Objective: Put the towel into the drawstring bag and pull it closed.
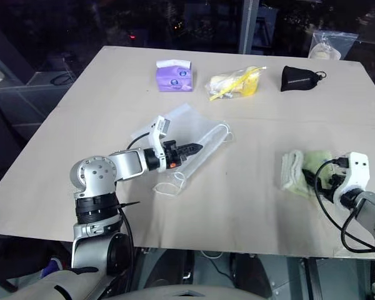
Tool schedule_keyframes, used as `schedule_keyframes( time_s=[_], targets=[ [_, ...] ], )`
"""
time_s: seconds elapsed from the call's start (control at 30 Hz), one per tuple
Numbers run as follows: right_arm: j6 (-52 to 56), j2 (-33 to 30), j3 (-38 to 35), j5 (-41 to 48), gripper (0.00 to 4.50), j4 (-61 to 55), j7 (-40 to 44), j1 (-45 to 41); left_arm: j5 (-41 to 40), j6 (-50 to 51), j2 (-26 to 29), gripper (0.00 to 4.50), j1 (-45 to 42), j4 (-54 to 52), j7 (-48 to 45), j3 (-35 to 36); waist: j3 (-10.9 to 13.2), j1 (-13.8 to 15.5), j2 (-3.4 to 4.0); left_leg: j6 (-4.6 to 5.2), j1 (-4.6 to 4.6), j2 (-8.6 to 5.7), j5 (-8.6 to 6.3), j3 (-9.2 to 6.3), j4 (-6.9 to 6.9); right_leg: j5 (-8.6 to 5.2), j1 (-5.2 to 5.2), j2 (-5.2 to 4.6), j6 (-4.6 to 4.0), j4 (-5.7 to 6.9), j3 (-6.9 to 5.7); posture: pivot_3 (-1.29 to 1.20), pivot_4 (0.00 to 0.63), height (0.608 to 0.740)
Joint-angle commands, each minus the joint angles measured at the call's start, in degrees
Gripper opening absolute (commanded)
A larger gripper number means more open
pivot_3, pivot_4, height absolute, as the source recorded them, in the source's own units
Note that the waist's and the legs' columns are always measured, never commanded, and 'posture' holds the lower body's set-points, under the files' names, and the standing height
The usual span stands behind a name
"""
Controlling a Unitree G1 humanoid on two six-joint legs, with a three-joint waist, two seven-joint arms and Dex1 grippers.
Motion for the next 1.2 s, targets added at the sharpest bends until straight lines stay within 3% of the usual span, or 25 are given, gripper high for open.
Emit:
schedule_keyframes(
  time_s=[0.03,0.1,0.2,0.33,0.47,0.57,0.6,0.67,0.83,0.97,1.2],
  targets=[
    [-3.44,0.58,9.49,-5.79,4.50,8.33,3.98,-0.46,-0.98,-1.39,0.12,0.03,-0.58,-0.95,-1.05,-1.21,-0.28,-0.46,-0.48,0.00,0.04,0.02,0.00,-0.02,0.00,-0.01,0.01,0.06,-0.03,-0.01,0.06,0.00,0.150,0.740],
    [-5.94,0.68,12.37,-8.24,4.50,10.78,6.10,-1.37,-0.97,-1.60,0.31,0.03,-0.76,-0.72,-1.13,-1.39,-0.43,-1.08,-0.96,-0.01,0.39,0.03,0.00,-0.07,0.00,-0.17,0.26,0.24,-0.12,-0.02,0.31,0.00,0.150,0.740],
    [-12.64,0.97,15.83,-12.22,3.68,12.31,9.08,-1.54,-0.86,-1.92,0.58,0.00,-0.98,-0.40,-1.41,-1.74,-0.50,-1.51,-1.08,-0.02,1.21,0.06,-0.02,-0.12,-0.02,-0.17,0.94,0.27,-0.14,-0.08,0.41,0.00,0.150,0.740],
    [-21.03,3.56,12.52,-9.62,1.85,6.46,14.00,0.77,-0.48,-2.96,1.35,0.00,-1.28,-0.26,-2.21,-3.09,-0.50,-1.49,-1.07,-0.04,1.56,0.07,-0.04,-0.42,-0.18,-0.17,1.09,0.34,-0.15,-0.07,0.53,0.00,0.150,0.740],
    [-21.25,8.21,7.08,1.28,0.13,-4.85,16.93,4.12,1.12,-5.29,3.26,0.00,-0.71,-0.51,-4.05,-7.19,-0.39,-1.49,-0.89,-0.04,1.49,0.06,-0.03,-0.34,-0.45,-0.17,0.89,0.42,-0.15,-0.06,0.69,0.00,0.150,0.740],
    [-18.75,11.72,6.99,13.16,0.07,-16.40,19.12,6.47,2.92,-7.84,4.95,0.00,-0.49,-0.10,-6.09,-11.81,-0.14,-1.44,-0.34,-0.04,1.14,0.06,-0.03,-0.30,-0.71,-0.14,0.41,0.48,-0.12,-0.04,0.83,0.00,0.150,0.740],
    [-18.41,13.17,8.95,14.81,0.07,-18.56,18.99,5.54,3.38,-8.50,5.43,0.00,-0.62,0.21,-7.08,-13.34,0.08,-1.26,0.07,-0.03,0.97,0.06,-0.03,-0.27,-0.71,-0.11,0.24,0.49,-0.08,-0.02,0.88,0.00,0.150,0.740],
    [-17.91,16.32,12.90,15.78,0.07,-19.33,17.40,2.16,3.59,-9.28,5.99,0.00,-0.99,0.77,-8.82,-15.29,0.12,-1.19,0.06,-0.03,0.64,0.00,-0.02,-0.22,-0.70,0.08,-0.05,0.46,-0.11,-0.03,0.91,0.00,0.150,0.740],
    [-22.95,20.76,25.41,1.15,0.07,-5.39,15.23,-5.95,3.38,-11.42,6.95,0.00,-1.79,1.05,-12.27,-17.00,0.17,-1.22,0.05,-0.03,0.69,-0.02,-0.02,-0.12,-0.66,-0.17,-0.05,0.46,-0.13,-0.05,0.91,0.00,0.150,0.740],
    [-30.37,19.48,35.09,-11.83,0.07,7.00,17.75,-9.13,2.83,-11.52,6.71,0.00,-2.67,1.17,-12.50,-15.85,0.24,-0.78,0.13,-0.03,0.62,-0.05,-0.02,-0.01,-0.61,-0.16,-0.06,0.42,-0.16,-0.05,0.90,0.00,0.150,0.740],
    [-37.35,17.35,38.33,-19.70,0.07,11.59,20.48,-10.05,2.14,-11.33,6.13,0.00,-3.63,1.14,-10.70,-11.38,0.24,-0.15,0.11,-0.03,0.57,-0.05,-0.02,-0.02,-0.61,0.05,-0.06,0.40,-0.07,-0.09,0.84,0.00,0.150,0.740]
  ],
)
